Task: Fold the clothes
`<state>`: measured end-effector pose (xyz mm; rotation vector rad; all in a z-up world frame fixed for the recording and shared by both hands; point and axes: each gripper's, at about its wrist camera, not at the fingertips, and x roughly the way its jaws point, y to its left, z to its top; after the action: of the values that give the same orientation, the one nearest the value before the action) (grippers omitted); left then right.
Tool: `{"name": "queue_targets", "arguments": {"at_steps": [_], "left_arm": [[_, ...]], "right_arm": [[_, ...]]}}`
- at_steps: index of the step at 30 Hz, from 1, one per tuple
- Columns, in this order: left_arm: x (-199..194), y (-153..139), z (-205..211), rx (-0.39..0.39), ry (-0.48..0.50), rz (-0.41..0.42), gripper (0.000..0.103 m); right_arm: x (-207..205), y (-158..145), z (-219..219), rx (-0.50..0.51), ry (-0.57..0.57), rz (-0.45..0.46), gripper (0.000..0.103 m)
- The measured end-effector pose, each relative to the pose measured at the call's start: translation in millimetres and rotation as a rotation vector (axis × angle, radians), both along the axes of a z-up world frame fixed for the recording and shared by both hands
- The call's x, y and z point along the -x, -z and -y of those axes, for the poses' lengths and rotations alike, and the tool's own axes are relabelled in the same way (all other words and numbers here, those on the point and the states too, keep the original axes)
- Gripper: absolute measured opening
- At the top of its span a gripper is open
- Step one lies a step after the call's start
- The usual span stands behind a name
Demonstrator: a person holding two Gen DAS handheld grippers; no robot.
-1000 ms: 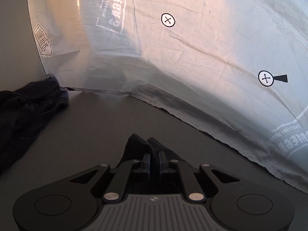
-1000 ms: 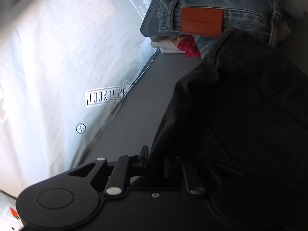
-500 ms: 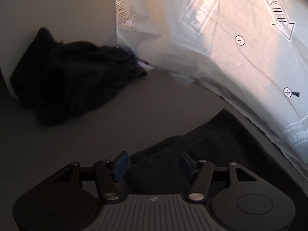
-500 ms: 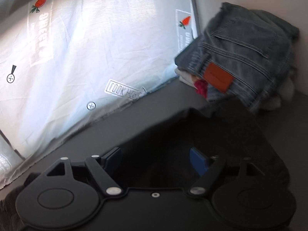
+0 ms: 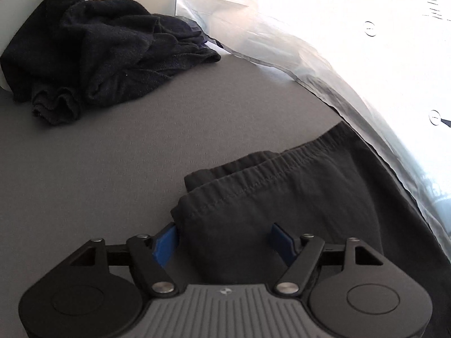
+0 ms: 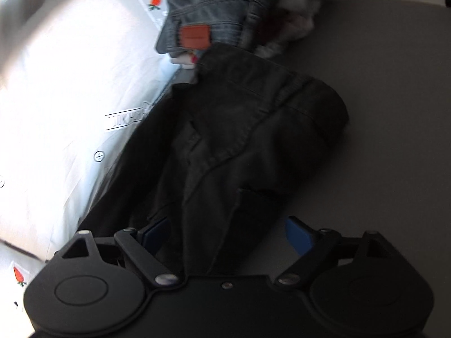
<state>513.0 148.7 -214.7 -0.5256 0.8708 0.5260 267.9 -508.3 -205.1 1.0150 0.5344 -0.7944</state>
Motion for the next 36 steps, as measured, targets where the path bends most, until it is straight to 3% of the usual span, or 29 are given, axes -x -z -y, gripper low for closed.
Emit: {"name": "queue_targets", "arguments": {"at_steps": [3,6,7,8,9,10,11,13,15,19,22,24,27,29,32,36], "left_arm": [[-6.7,3.9,0.5,-0.003,-0.026,0.016,0.078],[-10.2,4.6,2.1,-0.019,-0.036,0.028,0.073],[-10.3,4.6,1.6,-0.022,-0.042,0.035,0.061],[-10.3,4.6,1.2,-0.026,-0.049,0.042,0.042],[-10.8,4.1,-0.9,-0.003,-0.049,0.059,0.033],[-10.8,3.0,-3.9,0.032,-0.056,0.081,0.022],[-11.3,1.0,-4.7,0.046,-0.068,0.088,0.018],[-12.7,-5.2,-3.2,0.047,-0.081,0.096,0.016],[-9.4,-18.5,2.3,0.010,-0.072,0.114,0.016],[22.8,-53.3,1.9,0.011,-0.072,0.182,0.015],[65.0,-74.5,1.9,-0.029,-0.045,0.196,0.015],[100.8,-73.4,2.9,-0.040,-0.038,0.171,0.015],[152.6,-59.7,4.8,-0.057,-0.027,0.100,0.016],[172.9,-38.4,9.0,-0.096,-0.016,-0.003,0.018],[194.0,-26.2,9.7,-0.067,-0.068,-0.032,0.026],[191.9,-46.7,14.1,-0.098,-0.048,0.008,0.030]], "right_arm": [[-3.0,9.8,3.5,-0.034,0.034,0.014,0.089],[-10.4,15.7,13.7,-0.040,0.063,0.042,0.089],[-12.6,17.2,17.5,-0.040,0.073,0.056,0.089],[-14.7,18.5,21.4,-0.046,0.085,0.068,0.087],[-16.8,19.2,25.1,-0.056,0.098,0.073,0.084],[-17.6,19.3,29.0,-0.069,0.108,0.078,0.074],[-17.0,19.1,33.1,-0.086,0.113,0.082,0.067],[-15.9,18.6,41.3,-0.120,0.124,0.092,0.044],[-6.8,12.0,49.1,-0.130,0.100,0.140,0.032],[22.1,-17.0,57.5,-0.097,0.053,0.260,0.026],[46.8,-36.3,60.1,-0.041,0.040,0.269,0.025],[69.7,-38.5,66.3,-0.048,0.064,0.275,0.025],[80.0,-36.2,68.7,0.046,-0.006,0.114,0.026],[73.8,-28.6,66.2,0.084,-0.075,-0.024,0.029],[72.3,-23.2,58.9,0.100,-0.091,-0.085,0.036],[76.2,-32.2,45.9,0.159,-0.148,-0.095,0.066]]}}
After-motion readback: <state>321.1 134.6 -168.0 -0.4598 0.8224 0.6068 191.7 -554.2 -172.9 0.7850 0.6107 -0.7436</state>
